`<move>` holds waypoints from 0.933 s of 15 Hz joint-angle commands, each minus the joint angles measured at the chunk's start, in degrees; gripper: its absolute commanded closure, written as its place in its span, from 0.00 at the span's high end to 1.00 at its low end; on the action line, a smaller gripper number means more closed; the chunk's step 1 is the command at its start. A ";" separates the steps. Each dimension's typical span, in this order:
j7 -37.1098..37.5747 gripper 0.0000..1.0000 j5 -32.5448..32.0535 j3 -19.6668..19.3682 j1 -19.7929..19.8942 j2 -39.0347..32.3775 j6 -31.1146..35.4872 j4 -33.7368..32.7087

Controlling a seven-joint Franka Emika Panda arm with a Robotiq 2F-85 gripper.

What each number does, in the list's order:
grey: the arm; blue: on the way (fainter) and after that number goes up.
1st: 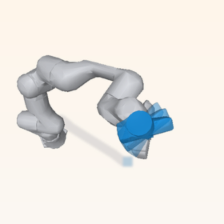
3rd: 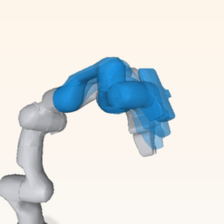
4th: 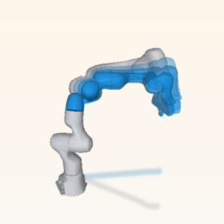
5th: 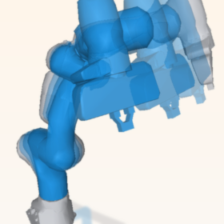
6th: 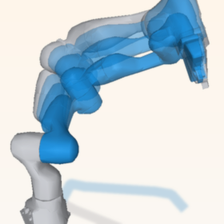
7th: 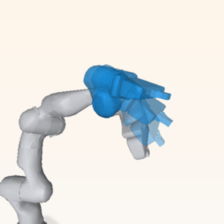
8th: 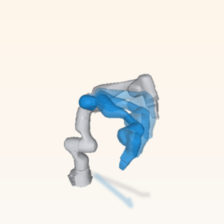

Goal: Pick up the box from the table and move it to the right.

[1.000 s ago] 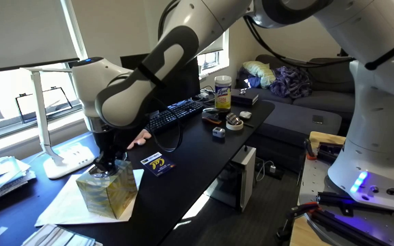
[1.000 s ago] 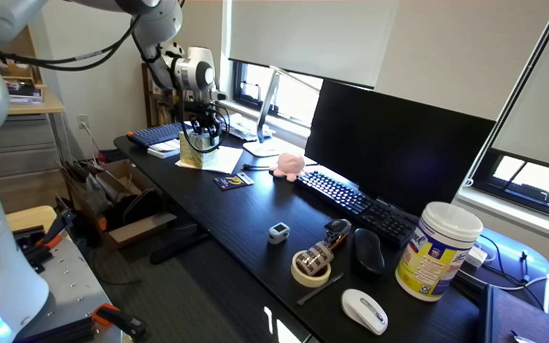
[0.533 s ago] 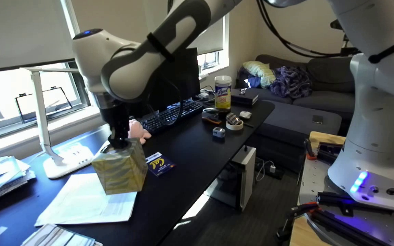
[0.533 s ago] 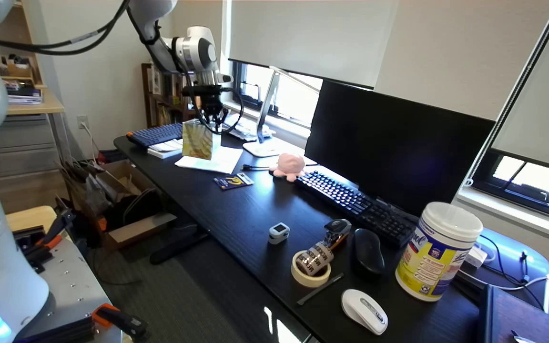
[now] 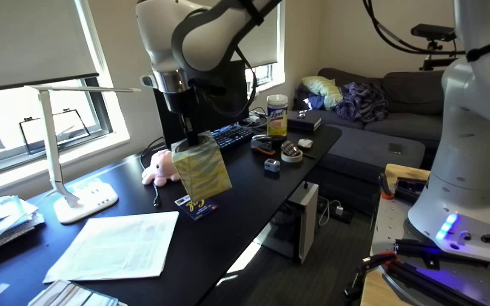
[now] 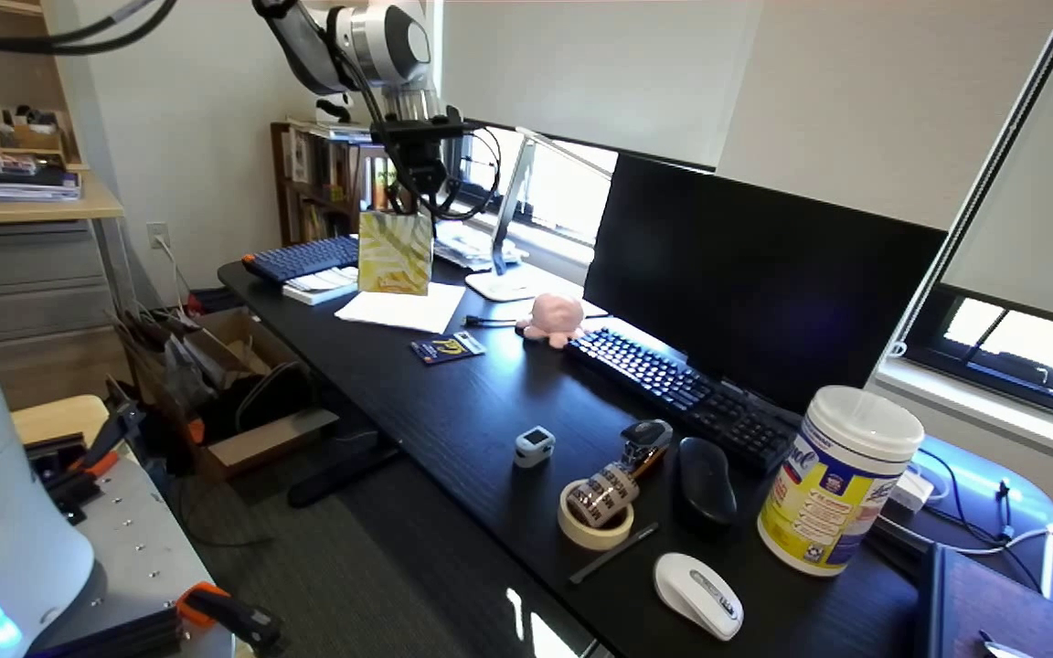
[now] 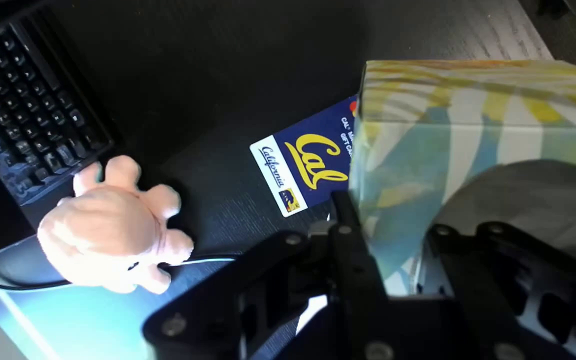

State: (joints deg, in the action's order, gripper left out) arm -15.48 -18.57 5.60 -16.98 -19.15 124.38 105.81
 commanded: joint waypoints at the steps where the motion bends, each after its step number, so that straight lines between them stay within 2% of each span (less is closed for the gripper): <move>1: 0.45 0.08 -0.60 1.81 1.47 -0.37 -0.32 -0.50; 2: 0.56 0.08 -0.58 2.10 1.28 -0.90 -0.31 -0.87; 3: 0.73 0.02 -0.56 2.37 1.09 -1.25 -0.30 -1.01; 5: -2.72 0.02 -3.61 1.90 1.79 -1.11 1.58 0.44; 9: -5.67 0.02 -4.94 -1.05 8.17 2.17 10.69 10.42; 12: -10.29 0.02 -4.09 -3.35 14.69 1.67 23.30 17.08; 14: -12.92 0.02 -3.90 -5.33 18.87 1.91 28.81 21.07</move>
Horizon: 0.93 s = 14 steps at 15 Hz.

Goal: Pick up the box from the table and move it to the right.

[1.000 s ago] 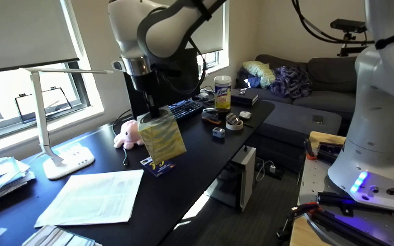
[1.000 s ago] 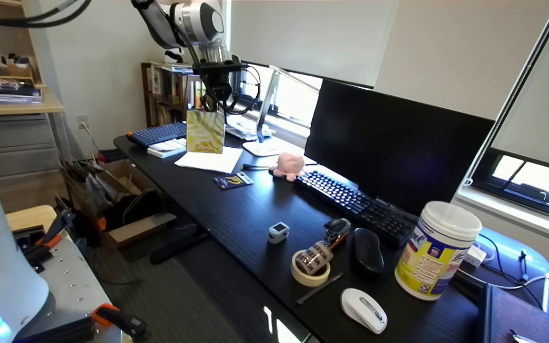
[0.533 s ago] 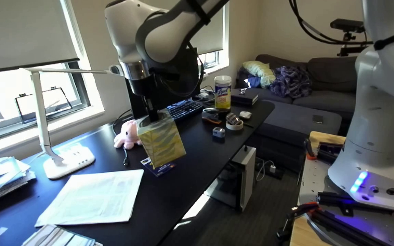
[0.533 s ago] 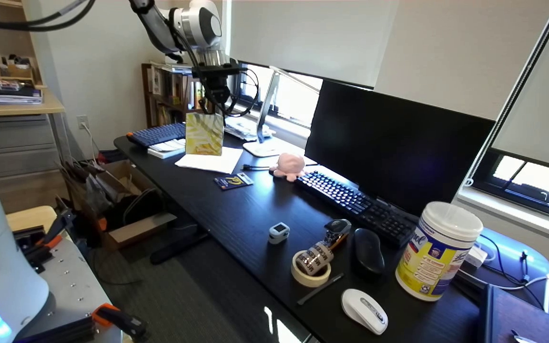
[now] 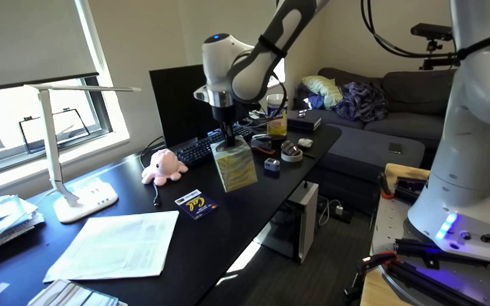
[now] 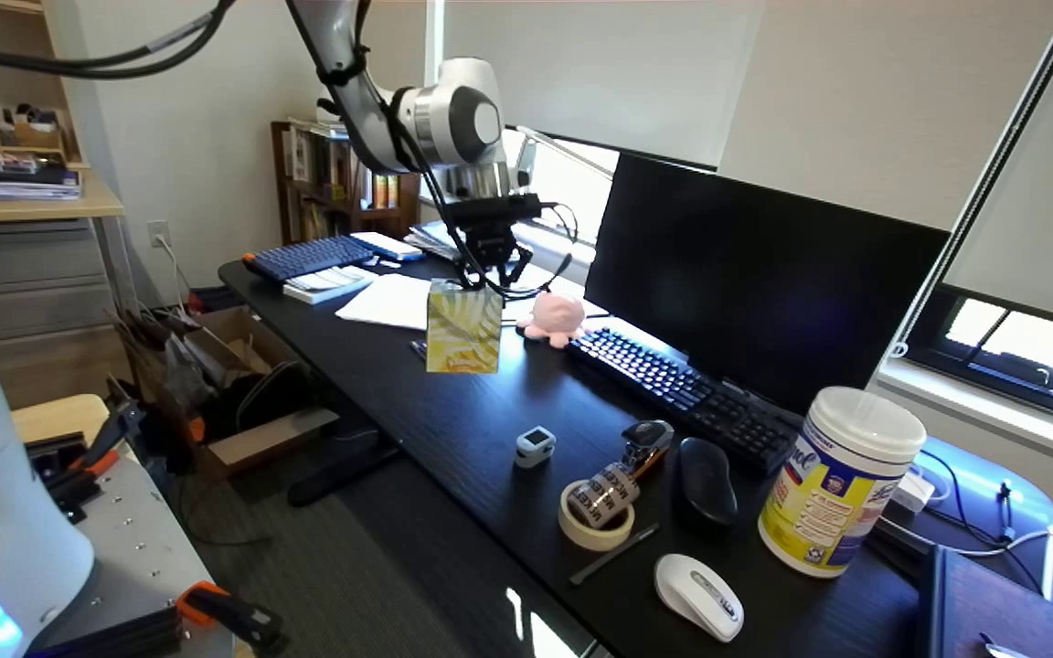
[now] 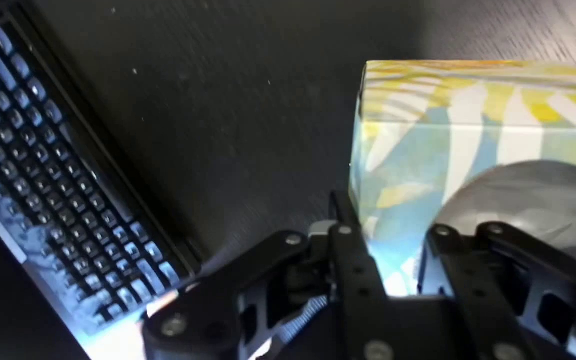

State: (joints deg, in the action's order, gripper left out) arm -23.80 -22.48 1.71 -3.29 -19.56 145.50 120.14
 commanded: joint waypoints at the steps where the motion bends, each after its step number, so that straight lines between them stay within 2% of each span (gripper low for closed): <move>1: -7.04 0.02 -0.31 -2.29 7.37 2.53 10.41 8.39; 5: -18.63 0.02 -0.95 -3.73 13.58 4.22 15.69 9.21; 8: -29.23 0.02 0.28 -2.75 15.38 6.41 14.51 7.15; 12: -40.95 0.02 7.19 0.90 14.80 7.25 16.51 6.28; 13: -35.47 0.08 3.93 -2.49 13.20 6.49 15.03 5.85; 14: -37.23 0.08 5.44 -1.49 13.03 6.64 15.07 5.77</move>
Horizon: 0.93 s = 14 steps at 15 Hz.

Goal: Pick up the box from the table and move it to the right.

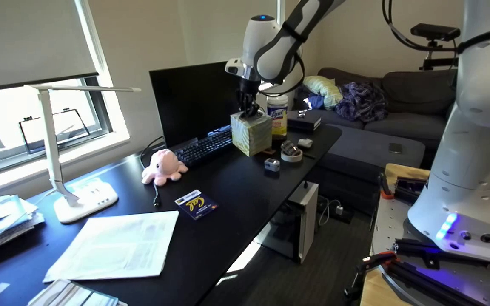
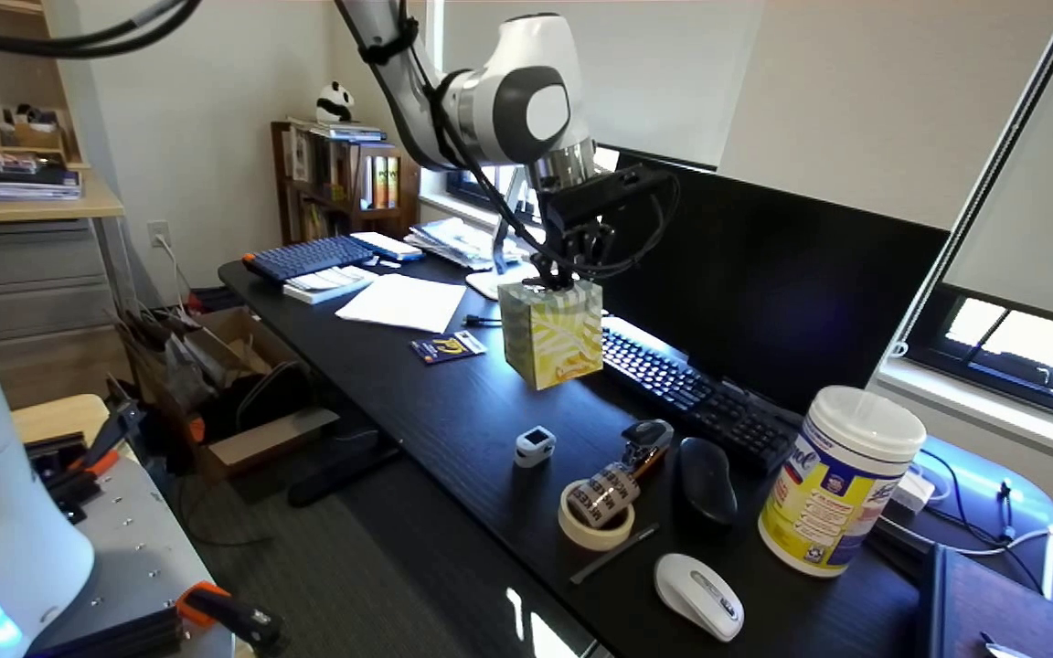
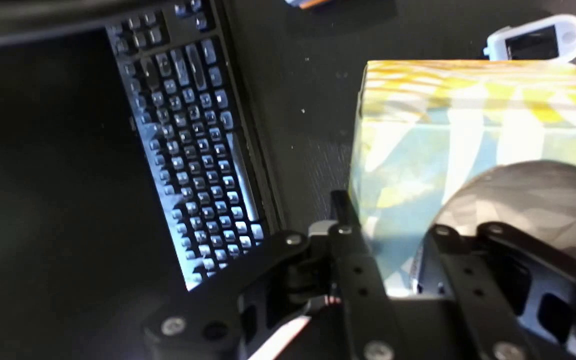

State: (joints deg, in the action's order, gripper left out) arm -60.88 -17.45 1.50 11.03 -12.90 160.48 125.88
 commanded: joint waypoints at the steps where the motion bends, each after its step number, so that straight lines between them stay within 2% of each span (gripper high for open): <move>1: -0.71 0.08 0.95 -0.66 -1.46 0.01 0.09 0.01; 3: -0.94 0.08 1.11 -0.36 -1.51 0.01 0.10 0.01; 4: -1.11 0.02 1.14 -0.41 -1.44 0.01 0.10 0.01; 5: -2.37 0.02 -0.55 -0.27 -2.30 -0.80 -0.39 -0.45; 7: -5.62 0.02 -0.71 1.57 -3.56 -2.87 0.82 -0.69; 9: -10.65 0.02 2.84 4.96 -3.76 -4.45 1.56 -0.28; 12: -17.72 0.02 3.92 8.33 -3.58 -6.14 -0.12 0.03; 13: -18.45 0.02 3.58 8.31 -3.87 -5.95 -1.03 0.63; 14: -16.18 0.02 0.78 5.86 -5.36 -6.40 -1.28 0.36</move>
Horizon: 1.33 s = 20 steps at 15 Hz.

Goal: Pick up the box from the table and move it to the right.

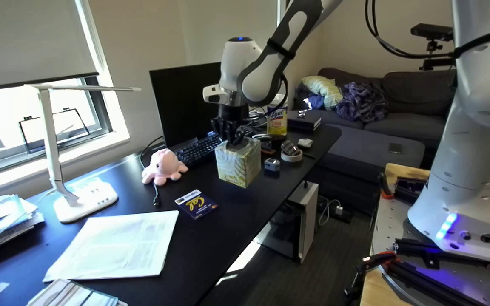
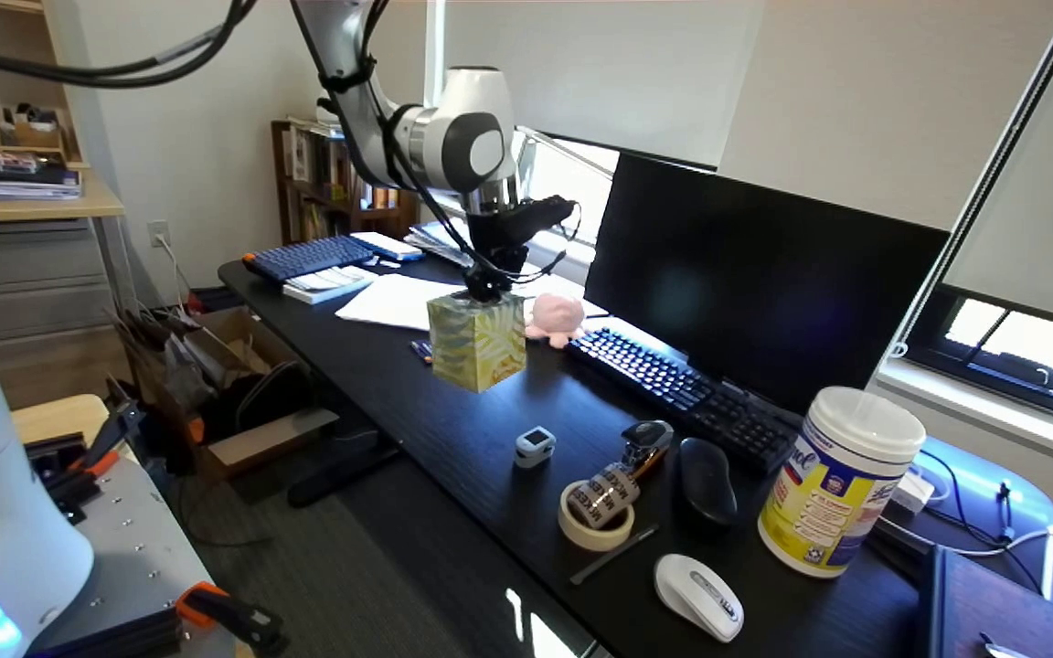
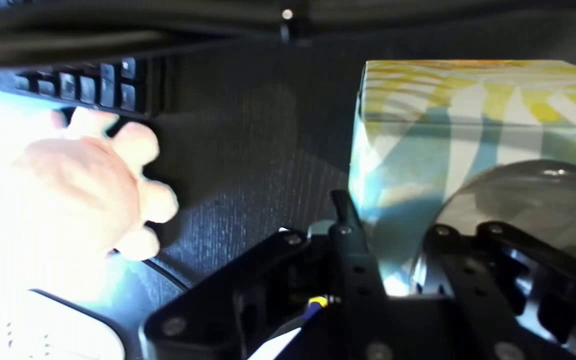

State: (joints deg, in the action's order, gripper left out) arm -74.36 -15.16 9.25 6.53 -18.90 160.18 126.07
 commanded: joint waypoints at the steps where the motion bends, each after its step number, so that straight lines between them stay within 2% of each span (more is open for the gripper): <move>1: -3.84 0.02 -0.63 -1.46 -0.12 -0.27 -0.56 0.88; 5: -8.46 0.02 -0.05 -2.16 1.01 -0.99 -0.98 1.37; 8: -17.05 0.02 4.11 0.72 4.31 -2.84 -0.01 1.09; 13: -24.64 0.02 7.45 1.40 6.64 -4.96 -1.26 0.01; 17: -26.97 0.02 11.53 2.23 8.24 -4.83 -0.86 0.24; 20: -23.12 0.02 12.20 -0.04 6.62 -3.71 -0.75 1.68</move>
State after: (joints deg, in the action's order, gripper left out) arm -97.94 -5.21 9.70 13.11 -23.03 159.86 126.78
